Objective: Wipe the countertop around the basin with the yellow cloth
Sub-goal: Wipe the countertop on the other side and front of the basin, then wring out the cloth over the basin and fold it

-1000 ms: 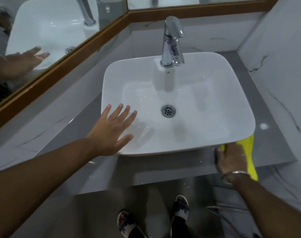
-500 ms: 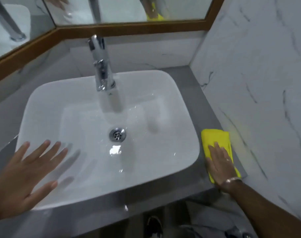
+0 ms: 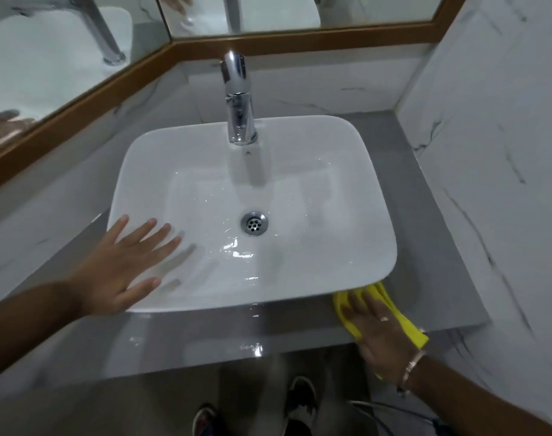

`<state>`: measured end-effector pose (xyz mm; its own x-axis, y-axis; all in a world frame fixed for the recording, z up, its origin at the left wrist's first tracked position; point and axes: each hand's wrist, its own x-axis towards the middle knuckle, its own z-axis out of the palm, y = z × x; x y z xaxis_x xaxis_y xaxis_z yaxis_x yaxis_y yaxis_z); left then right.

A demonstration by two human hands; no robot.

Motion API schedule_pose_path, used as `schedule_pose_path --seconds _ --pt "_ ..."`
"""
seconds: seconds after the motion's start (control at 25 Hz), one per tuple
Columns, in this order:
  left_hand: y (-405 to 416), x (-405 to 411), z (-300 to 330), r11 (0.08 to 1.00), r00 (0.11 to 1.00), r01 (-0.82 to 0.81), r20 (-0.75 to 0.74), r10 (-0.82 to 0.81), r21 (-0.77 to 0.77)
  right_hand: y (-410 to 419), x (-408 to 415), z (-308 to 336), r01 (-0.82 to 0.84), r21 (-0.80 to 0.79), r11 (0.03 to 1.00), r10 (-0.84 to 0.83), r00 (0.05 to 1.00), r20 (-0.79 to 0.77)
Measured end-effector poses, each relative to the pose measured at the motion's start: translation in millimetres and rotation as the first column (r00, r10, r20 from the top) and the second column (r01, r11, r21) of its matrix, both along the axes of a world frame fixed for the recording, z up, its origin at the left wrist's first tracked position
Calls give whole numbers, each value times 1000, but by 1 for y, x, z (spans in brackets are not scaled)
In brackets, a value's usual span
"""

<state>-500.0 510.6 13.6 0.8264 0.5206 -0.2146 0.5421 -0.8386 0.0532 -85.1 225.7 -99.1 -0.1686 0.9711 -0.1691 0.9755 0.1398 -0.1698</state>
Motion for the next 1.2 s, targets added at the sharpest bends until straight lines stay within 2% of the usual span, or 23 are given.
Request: schedule_pose_path --seconds 0.16,0.2,0.24,0.32,0.4,0.48,0.56,0.6,0.64,0.68,0.72,0.76,0.8,0.84,0.88,0.96,1.04,1.12,1.2 --pt "-2 -8 -2 998 998 7 -66 -3 60 28 -36 9 -310 13 951 310 951 0" --pt "-8 -6 4 996 999 -19 -45 23 90 31 -41 15 -336 7 942 336 942 -8" --pt "-15 -4 6 989 999 -37 9 36 141 31 -39 17 -291 -5 957 291 957 -5" --pt "-48 8 14 979 981 -60 191 22 197 28 -37 24 -29 -103 994 37 996 83" --pt "-96 22 11 974 928 69 344 -142 216 22 -46 12 247 -254 935 -201 960 193" --pt "-137 35 3 954 890 235 354 -288 184 24 -51 18 319 -310 896 -208 916 344" --pt "-155 43 -3 940 892 309 298 -340 146 30 -46 49 349 -348 870 -256 924 284" --pt "-159 45 -4 941 899 308 281 -337 142 30 -43 67 334 -429 839 -295 943 156" --pt "-164 47 -1 950 911 285 272 -310 128 29 -44 90 328 -558 762 -401 916 -9" --pt "-170 50 5 961 923 251 272 -273 112 29 -47 115 291 -685 668 -525 837 -156" --pt "-176 55 13 970 929 214 283 -238 112 29 -55 143 215 -768 603 -634 714 -298" --pt "-181 59 20 974 929 186 299 -216 126 31 -62 164 101 -828 551 -727 544 -418" --pt "-185 65 27 976 929 158 311 -199 151 38 -66 186 -25 -857 514 -783 395 -481" --pt "-186 71 35 976 930 122 324 -175 178 48 -69 204 -126 -861 492 -804 314 -506" --pt "-184 77 43 974 930 70 339 -142 217 62 -74 223 -193 -857 478 -801 304 -516" --pt "-169 86 63 962 916 -64 399 -48 264 96 -88 259 -246 -846 473 -771 350 -532" --pt "-146 93 83 938 837 -199 547 12 285 131 -104 281 -222 -823 523 -690 457 -562" --pt "-115 98 102 892 725 -272 687 -58 362 164 -126 293 -229 -807 544 -606 558 -567" --pt "-80 98 117 847 681 -240 704 -201 474 192 -145 299 -255 -807 532 -555 615 -560"
